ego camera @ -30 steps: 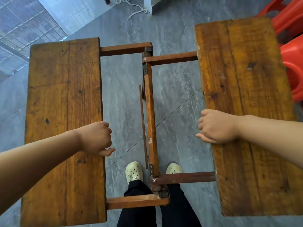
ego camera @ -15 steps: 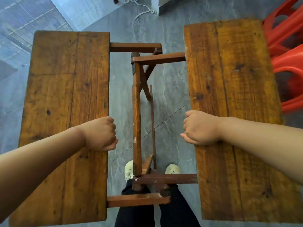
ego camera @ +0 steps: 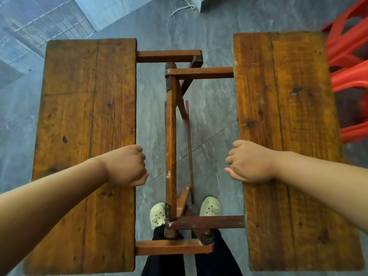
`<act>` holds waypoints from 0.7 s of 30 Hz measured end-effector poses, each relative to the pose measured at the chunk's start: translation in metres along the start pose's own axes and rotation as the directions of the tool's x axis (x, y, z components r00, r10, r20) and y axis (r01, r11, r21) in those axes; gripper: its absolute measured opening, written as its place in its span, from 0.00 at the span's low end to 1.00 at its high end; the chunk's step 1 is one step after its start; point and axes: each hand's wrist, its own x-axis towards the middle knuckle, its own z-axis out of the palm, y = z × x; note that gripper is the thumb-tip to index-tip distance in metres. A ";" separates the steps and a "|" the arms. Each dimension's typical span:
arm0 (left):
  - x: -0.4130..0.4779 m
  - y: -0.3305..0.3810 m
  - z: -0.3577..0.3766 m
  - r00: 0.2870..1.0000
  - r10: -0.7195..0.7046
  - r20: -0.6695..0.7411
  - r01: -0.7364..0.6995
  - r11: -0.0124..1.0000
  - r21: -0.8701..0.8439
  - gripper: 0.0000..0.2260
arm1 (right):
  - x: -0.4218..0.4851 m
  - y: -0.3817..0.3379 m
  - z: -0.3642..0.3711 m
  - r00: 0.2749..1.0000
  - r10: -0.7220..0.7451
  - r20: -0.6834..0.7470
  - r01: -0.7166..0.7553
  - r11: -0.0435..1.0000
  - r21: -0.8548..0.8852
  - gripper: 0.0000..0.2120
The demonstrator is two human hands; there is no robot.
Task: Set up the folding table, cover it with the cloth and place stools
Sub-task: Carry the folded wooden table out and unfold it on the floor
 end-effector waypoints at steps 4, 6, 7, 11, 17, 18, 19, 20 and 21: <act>-0.007 0.002 0.000 0.999 -0.028 -0.046 0.024 0.996 -0.082 0.20 | 0.022 -0.007 -0.001 0.999 -0.028 0.037 0.028 1.000 0.004 0.25; -0.013 0.002 0.001 0.996 -0.054 -0.075 0.045 0.992 -0.119 0.21 | 0.031 -0.009 -0.002 0.998 -0.024 0.062 0.023 1.000 0.013 0.26; -0.016 0.001 0.001 0.994 -0.062 -0.085 0.051 0.990 -0.134 0.21 | 0.034 -0.010 -0.003 0.998 -0.019 0.067 0.018 1.000 0.020 0.26; -0.028 -0.001 0.004 0.992 -0.074 -0.104 0.053 0.980 -0.193 0.17 | 0.044 -0.018 -0.002 0.989 -0.048 0.142 0.036 0.996 0.083 0.26; -0.039 0.001 0.010 0.990 -0.094 -0.109 0.072 0.979 -0.191 0.25 | 0.063 -0.025 -0.010 0.977 -0.072 0.202 0.040 0.986 0.160 0.23; -0.038 0.002 0.010 0.990 -0.076 -0.122 0.052 0.981 -0.189 0.25 | 0.065 -0.026 -0.009 0.977 -0.079 0.198 0.046 0.985 0.166 0.23; -0.037 0.003 0.009 0.988 -0.065 -0.139 0.038 0.981 -0.190 0.25 | 0.069 -0.026 -0.011 0.980 -0.080 0.185 0.053 0.988 0.146 0.24; -0.036 0.003 0.008 0.986 -0.058 -0.155 0.028 0.982 -0.187 0.25 | 0.073 -0.026 -0.011 0.982 -0.076 0.170 0.057 0.992 0.116 0.24; -0.034 0.004 0.008 0.984 -0.053 -0.169 0.021 0.983 -0.182 0.25 | 0.076 -0.027 -0.010 0.985 -0.069 0.156 0.056 0.994 0.089 0.24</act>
